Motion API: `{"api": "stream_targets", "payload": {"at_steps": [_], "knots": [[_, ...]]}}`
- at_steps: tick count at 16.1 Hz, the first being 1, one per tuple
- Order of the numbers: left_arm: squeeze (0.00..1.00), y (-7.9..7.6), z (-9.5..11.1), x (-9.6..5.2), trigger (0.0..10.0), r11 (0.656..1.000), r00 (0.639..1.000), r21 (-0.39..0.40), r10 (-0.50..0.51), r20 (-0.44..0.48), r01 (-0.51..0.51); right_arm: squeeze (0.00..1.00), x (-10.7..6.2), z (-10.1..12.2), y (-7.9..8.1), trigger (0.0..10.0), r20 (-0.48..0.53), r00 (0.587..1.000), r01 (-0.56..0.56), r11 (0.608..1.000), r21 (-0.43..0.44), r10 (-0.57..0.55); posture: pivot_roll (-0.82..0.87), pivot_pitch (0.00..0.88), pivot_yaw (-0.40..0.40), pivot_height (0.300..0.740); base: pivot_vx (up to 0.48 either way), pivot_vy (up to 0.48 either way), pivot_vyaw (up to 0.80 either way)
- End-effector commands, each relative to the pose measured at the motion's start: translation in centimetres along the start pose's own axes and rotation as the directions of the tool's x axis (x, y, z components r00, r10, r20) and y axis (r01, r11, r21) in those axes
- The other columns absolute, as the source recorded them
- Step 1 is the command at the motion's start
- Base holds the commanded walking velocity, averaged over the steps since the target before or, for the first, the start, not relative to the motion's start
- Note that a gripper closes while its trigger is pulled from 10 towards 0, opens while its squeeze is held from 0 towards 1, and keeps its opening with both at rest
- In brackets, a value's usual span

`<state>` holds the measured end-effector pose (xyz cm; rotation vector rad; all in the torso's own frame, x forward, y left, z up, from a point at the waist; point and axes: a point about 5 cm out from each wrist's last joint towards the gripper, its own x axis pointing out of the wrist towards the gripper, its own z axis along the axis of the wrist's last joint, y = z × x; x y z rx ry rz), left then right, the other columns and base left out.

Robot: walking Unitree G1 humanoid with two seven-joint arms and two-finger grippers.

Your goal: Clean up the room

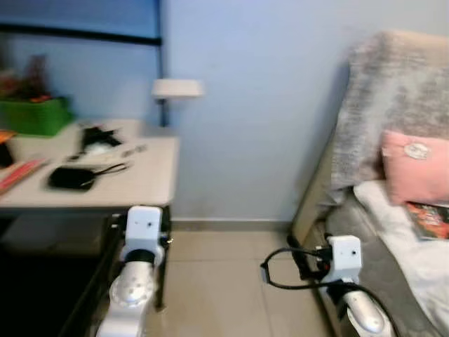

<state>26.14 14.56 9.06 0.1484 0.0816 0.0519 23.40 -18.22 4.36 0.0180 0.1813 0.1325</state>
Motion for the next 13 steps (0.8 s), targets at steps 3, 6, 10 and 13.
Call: {"api": "stream_targets", "payload": {"at_steps": [3,6,10,13], "knots": [[0.00,-0.3,0.3,0.3,10.0,1.000,0.999,0.000,-0.030,0.017,0.030,0.07,0.8,0.7,-0.2,10.0,0.020,1.000,-0.004,1.000,-0.001,0.004,0.09,0.000,-0.090,0.740,0.477,0.000,0.00],[0.00,-0.2,0.1,0.2,10.0,0.999,1.000,0.026,0.020,0.003,-0.020,0.12,0.7,0.5,0.0,10.0,0.020,0.999,-0.030,1.000,-0.005,0.030,0.10,0.000,-0.092,0.740,0.160,0.000,0.50],[0.00,-0.1,-0.2,-1.8,10.0,0.998,0.999,0.058,-0.023,-0.038,0.025,0.09,-1.9,1.4,-1.5,10.0,0.059,0.997,0.042,0.999,-0.002,-0.041,0.11,0.000,-0.103,0.740,0.000,0.000,0.00],[0.00,-1.0,0.4,-2.3,10.0,0.996,0.997,-0.068,-0.061,-0.042,0.058,0.09,-5.1,-0.3,-3.0,10.0,-0.028,0.999,0.036,0.996,-0.076,-0.039,0.10,0.000,-0.102,0.740,0.000,0.000,0.00]]}}
